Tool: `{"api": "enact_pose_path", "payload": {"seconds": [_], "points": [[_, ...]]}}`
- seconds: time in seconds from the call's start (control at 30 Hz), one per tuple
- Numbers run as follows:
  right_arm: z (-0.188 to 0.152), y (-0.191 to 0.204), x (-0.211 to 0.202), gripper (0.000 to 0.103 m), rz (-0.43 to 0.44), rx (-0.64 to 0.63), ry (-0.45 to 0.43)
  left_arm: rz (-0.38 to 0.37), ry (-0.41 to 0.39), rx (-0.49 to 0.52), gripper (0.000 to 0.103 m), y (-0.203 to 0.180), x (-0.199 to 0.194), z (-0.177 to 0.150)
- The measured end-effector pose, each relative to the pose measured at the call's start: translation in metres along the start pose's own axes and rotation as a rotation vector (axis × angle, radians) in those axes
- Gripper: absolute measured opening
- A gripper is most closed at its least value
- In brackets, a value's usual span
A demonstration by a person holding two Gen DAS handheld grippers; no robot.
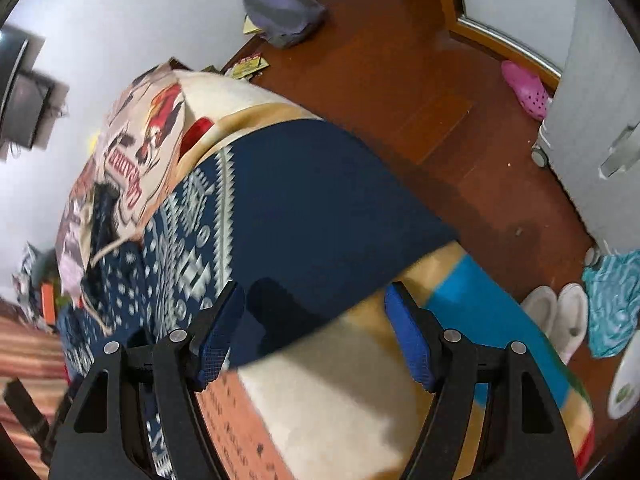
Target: Fold large clothes
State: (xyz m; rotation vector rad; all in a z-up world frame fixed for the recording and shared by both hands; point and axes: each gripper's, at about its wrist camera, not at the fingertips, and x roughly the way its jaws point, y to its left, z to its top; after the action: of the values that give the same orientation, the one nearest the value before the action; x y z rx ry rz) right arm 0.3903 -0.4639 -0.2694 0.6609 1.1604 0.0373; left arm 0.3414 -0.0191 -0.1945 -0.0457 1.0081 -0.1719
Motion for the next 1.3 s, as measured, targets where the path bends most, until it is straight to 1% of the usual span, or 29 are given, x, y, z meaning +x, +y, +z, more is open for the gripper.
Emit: {"api": "enact_pose_path", "payload": {"seconds": [0.1,0.17,0.2,0.23,0.27,0.3,0.33,0.43,0.57,0.73,0.77,0.83,0.9,0.97,1.07,1.17,1.2,1.3], "points": [[0.006,-0.004,0.008,0.068,0.003,0.037,-0.026,-0.003,0.004,-0.009,0.058,0.003,0.001,0.000],[0.009,-0.005,0.007,0.062,-0.005,0.057,-0.056,0.001,0.004,-0.012,0.058,0.004,0.001,0.000],[0.011,-0.004,0.006,0.055,-0.010,0.063,-0.067,0.003,0.004,-0.013,0.058,0.005,0.001,0.000],[0.013,-0.003,0.005,0.040,-0.017,0.068,-0.079,0.004,0.004,-0.013,0.058,0.005,0.001,0.000],[0.014,-0.002,0.004,0.029,-0.035,0.064,-0.094,0.005,0.002,-0.012,0.058,0.006,0.000,0.000],[0.014,0.003,0.000,0.010,-0.057,0.041,-0.112,0.006,0.001,-0.012,0.058,0.006,-0.001,-0.001],[0.015,0.007,-0.003,0.008,-0.057,0.025,-0.125,0.010,-0.004,-0.009,0.058,0.006,-0.003,-0.001],[0.010,0.021,-0.022,0.007,-0.056,-0.034,-0.190,0.027,-0.018,0.004,0.058,0.006,-0.009,-0.002],[0.005,0.045,-0.053,0.006,-0.019,-0.108,-0.253,0.030,-0.038,0.011,0.058,0.007,-0.020,-0.003],[-0.010,0.099,-0.097,0.006,0.028,-0.247,-0.332,0.027,-0.079,-0.002,0.058,0.013,-0.039,-0.005],[-0.016,0.112,-0.105,0.006,0.057,-0.281,-0.348,0.024,-0.085,-0.007,0.058,0.016,-0.042,-0.006],[-0.027,0.137,-0.115,0.006,0.101,-0.345,-0.365,0.022,-0.092,-0.018,0.058,0.021,-0.047,-0.008],[-0.041,0.162,-0.121,0.006,0.120,-0.418,-0.381,0.025,-0.097,-0.025,0.058,0.027,-0.052,-0.011],[-0.057,0.192,-0.117,0.006,0.138,-0.499,-0.359,0.032,-0.104,-0.027,0.058,0.034,-0.058,-0.016],[-0.077,0.216,-0.095,0.006,0.143,-0.560,-0.293,0.042,-0.114,-0.029,0.058,0.043,-0.066,-0.022],[-0.097,0.229,-0.058,0.006,0.143,-0.585,-0.192,0.047,-0.118,-0.031,0.058,0.052,-0.072,-0.028],[-0.102,0.230,-0.051,0.006,0.140,-0.589,-0.170,0.049,-0.118,-0.033,0.058,0.055,-0.073,-0.030],[-0.119,0.239,-0.014,0.006,0.108,-0.612,-0.071,0.048,-0.116,-0.046,0.058,0.066,-0.075,-0.035]]}}
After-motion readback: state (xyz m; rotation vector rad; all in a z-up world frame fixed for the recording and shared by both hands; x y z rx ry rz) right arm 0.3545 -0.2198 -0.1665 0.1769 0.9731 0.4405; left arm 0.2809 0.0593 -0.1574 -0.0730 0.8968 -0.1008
